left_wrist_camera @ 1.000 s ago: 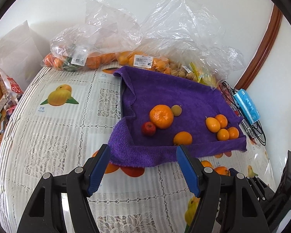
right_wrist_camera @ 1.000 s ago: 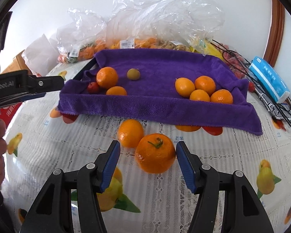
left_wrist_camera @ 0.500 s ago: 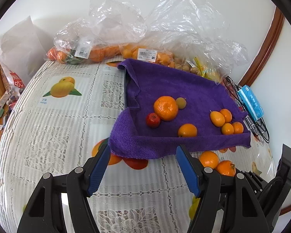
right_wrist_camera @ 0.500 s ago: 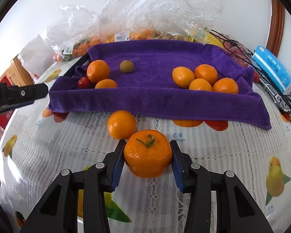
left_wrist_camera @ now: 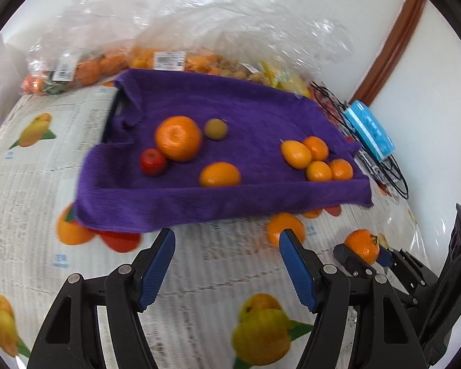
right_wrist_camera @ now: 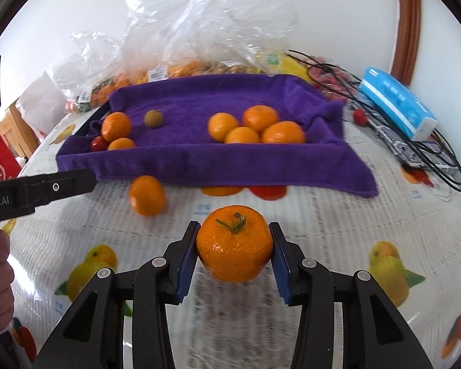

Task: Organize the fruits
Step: 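Grasp an orange on the table with the left gripper while the right gripper holds the tangerine, then carry the orange and the stemmed tangerine up over the purple towel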

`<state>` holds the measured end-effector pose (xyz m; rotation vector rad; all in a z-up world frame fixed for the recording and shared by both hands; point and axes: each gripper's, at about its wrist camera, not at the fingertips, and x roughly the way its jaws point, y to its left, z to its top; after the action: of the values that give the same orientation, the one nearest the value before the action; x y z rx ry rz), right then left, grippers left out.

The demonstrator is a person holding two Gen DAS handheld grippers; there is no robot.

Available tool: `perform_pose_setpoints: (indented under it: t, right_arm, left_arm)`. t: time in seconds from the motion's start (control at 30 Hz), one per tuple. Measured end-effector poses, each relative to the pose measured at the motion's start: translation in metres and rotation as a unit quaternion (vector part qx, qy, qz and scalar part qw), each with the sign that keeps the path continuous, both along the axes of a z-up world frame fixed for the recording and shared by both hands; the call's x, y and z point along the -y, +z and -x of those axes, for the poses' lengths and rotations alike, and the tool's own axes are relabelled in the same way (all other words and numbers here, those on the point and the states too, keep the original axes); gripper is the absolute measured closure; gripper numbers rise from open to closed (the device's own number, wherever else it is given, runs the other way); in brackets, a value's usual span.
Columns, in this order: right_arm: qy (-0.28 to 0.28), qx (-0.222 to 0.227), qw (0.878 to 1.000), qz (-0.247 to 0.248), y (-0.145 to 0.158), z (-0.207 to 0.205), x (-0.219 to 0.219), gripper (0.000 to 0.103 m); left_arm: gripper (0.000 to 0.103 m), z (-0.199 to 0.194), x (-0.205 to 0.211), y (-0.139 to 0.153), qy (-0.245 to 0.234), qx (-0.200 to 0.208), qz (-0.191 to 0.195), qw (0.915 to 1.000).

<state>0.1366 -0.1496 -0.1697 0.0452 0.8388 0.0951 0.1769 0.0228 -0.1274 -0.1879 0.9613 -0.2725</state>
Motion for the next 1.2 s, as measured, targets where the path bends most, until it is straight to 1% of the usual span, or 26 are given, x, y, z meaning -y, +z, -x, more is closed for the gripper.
perform_pose_setpoints:
  t: [0.2,0.33,0.37,0.4,0.43,0.5,0.57,0.67,0.8,0.87,0.93,1.0,1.1,1.17,1.2]
  right_arm:
    - [-0.024,0.002,1.000,0.001,0.003,0.012,0.034,0.059]
    - [-0.029,0.006,1.000,0.005,0.002,0.018,0.047,0.059]
    - [-0.029,0.006,1.000,0.006,0.002,0.018,0.050,0.059]
    - [-0.030,0.006,1.000,0.006,0.001,0.018,0.051,0.059]
    - [-0.031,0.006,0.999,0.005,0.001,0.018,0.054,0.059]
    - [-0.031,0.003,1.000,0.000,-0.001,0.019,0.058,0.059]
    - [-0.030,0.002,1.000,-0.005,-0.002,0.018,0.058,0.059]
    - [-0.025,0.003,1.000,-0.008,-0.002,0.014,0.052,0.059]
    - [-0.003,0.012,1.000,-0.015,0.001,0.006,0.035,0.059]
    - [0.006,0.013,1.000,-0.013,0.001,0.002,0.027,0.059]
    - [0.019,0.013,1.000,-0.012,0.000,-0.003,0.016,0.059]
    - [0.031,0.002,0.999,-0.009,-0.003,-0.007,0.009,0.059]
    - [0.040,-0.015,0.999,-0.005,-0.007,-0.012,0.002,0.059]
    - [0.040,-0.015,0.999,-0.007,-0.008,-0.011,0.002,0.059]
    - [0.039,-0.016,0.999,-0.010,-0.009,-0.011,0.002,0.059]
  left_arm:
    - [0.035,-0.003,0.035,-0.006,-0.023,-0.006,-0.003,0.9997]
    - [0.037,-0.008,0.053,-0.014,-0.021,-0.017,-0.002,0.9996]
    - [0.038,-0.010,0.058,-0.016,-0.018,-0.019,-0.004,0.9996]
    - [0.045,-0.011,0.061,-0.019,-0.015,-0.022,-0.008,0.9996]
    - [0.048,-0.011,0.063,-0.019,-0.009,-0.015,-0.017,0.9997]
    - [0.064,-0.010,0.068,-0.019,-0.001,-0.008,-0.041,0.9991]
    - [0.070,-0.007,0.070,-0.019,-0.005,-0.002,-0.058,0.9983]
    - [0.070,-0.002,0.061,-0.017,-0.004,-0.003,-0.059,0.9983]
    - [0.070,0.011,0.041,-0.017,0.011,0.005,-0.087,0.9961]
    - [0.070,0.018,0.028,-0.017,0.020,0.008,-0.094,0.9954]
    - [0.069,0.021,0.016,-0.017,0.028,0.008,-0.093,0.9953]
    - [0.068,0.021,0.010,-0.019,0.028,0.006,-0.087,0.9958]
    - [0.068,0.025,0.009,-0.021,0.029,0.025,-0.090,0.9952]
    - [0.069,0.030,0.012,-0.023,0.032,0.040,-0.101,0.9935]
    - [0.069,0.030,0.013,-0.023,0.031,0.041,-0.106,0.9930]
